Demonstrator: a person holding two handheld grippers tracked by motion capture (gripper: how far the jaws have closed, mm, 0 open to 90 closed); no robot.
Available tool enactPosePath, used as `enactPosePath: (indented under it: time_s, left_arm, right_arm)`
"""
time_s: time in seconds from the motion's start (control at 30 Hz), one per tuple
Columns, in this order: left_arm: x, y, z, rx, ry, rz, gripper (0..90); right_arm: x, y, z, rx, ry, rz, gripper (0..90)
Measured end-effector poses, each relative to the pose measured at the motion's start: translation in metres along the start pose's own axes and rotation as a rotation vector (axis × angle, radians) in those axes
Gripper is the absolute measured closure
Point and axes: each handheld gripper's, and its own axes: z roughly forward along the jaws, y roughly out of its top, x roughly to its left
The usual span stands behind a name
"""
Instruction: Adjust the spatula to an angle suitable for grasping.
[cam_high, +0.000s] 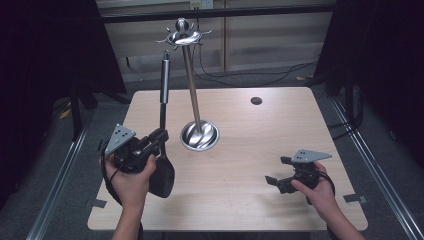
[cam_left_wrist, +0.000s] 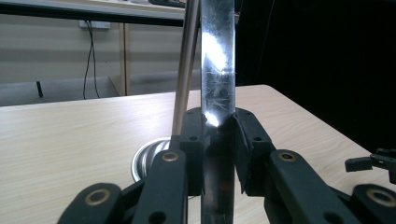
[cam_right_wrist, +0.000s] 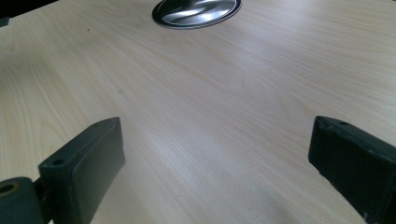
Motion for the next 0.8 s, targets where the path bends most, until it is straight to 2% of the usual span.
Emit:
enactPosePath:
  time_s: [0.1,0.2,0.37,0.43,0.5,0.63,0.8]
  left_arm:
    - [-0.002,0.001,-0.001,-0.015,-0.003,-0.003,75.4]
    - [-0.003,0.002,-0.003,-0.021,0.002,0.017,75.4]
    - [-0.008,0.004,-0.003,-0.036,-0.024,0.031,75.4]
    - [-0.009,0.005,-0.002,-0.028,-0.018,0.047,75.4]
    - [-0.009,0.005,0.000,-0.024,-0.019,0.043,75.4]
    - [-0.007,0.003,0.005,-0.017,0.004,0.046,75.4]
    - [-0.008,0.000,0.011,-0.020,-0.004,0.046,75.4]
  right_arm:
    - [0.000,0.000,0.000,0.001,0.003,-0.001,3.4]
    - [0.000,0.000,0.001,0.001,0.003,-0.002,3.3]
    - [0.000,0.000,0.001,0.003,0.004,-0.004,3.4]
    - [0.000,0.000,0.001,0.002,0.004,-0.002,3.4]
    - [0.000,0.000,0.001,0.004,0.005,-0.004,3.4]
    - [0.001,0.000,0.001,0.002,0.006,-0.003,3.4]
    - [0.000,0.000,0.000,0.002,0.003,-0.001,3.4]
